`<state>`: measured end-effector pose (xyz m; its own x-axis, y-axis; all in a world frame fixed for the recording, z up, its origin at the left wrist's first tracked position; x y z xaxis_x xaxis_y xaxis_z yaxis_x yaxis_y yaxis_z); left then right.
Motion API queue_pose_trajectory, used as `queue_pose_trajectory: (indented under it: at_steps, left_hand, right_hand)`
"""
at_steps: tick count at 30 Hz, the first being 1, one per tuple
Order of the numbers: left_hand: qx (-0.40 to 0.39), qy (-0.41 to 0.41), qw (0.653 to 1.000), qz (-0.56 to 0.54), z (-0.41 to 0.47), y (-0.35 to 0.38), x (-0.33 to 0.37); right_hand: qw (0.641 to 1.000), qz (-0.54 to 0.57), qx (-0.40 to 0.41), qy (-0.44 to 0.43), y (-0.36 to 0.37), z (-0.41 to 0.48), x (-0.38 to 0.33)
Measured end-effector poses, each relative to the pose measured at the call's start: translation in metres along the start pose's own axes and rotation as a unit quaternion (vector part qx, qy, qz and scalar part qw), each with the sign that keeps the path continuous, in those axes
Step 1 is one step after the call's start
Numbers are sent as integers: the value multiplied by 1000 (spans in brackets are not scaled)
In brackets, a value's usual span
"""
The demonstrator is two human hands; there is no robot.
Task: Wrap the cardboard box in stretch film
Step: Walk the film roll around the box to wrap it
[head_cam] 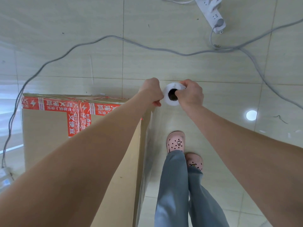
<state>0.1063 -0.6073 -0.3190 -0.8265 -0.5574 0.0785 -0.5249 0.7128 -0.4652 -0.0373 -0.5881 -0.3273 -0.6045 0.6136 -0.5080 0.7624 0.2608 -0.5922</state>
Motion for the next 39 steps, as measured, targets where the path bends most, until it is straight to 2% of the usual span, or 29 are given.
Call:
queue_pose_trajectory:
  at_steps: [3,7,10,13,17,21,28,39]
  left_hand:
    - [0,14,1000,24,0,-12,9]
    - [-20,26,989,142,0,-4,5]
    - [-36,33,987,150,6,14,3]
    - [-3,32,986,162,16,22,2]
    - [44,22,988,149,23,28,-2]
    - [35,7,992,119,22,30,-4]
    - [24,-23,997,76,20,13,-6]
    - [29,-46,994,90,26,-10,-27]
  right_hand:
    - [1000,5,-9,6,1,1,0]
    - [1000,26,-5,11,6,4,1]
    - [1000,30,-1,5,10,6,2]
    - [1000,24,-11,-14,13,9,1]
    - [999,35,-27,4,16,11,5]
    - [997,45,-62,21,20,10,10]
    - [998,49,-33,0,18,9,-4]
    - [998,33,-55,-22,39,10,-31]
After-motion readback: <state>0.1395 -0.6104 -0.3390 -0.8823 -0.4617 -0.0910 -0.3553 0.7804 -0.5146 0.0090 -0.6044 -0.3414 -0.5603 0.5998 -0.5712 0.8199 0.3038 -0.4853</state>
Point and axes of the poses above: each hand's wrist, its own z-axis towards the middle knuckle, its own y-axis out of the palm, x = y × z, the point moved 5 cm from there along z, towards the middle knuckle, and after that the axes turned 6 degrees about -y, right-handed, at the moved point
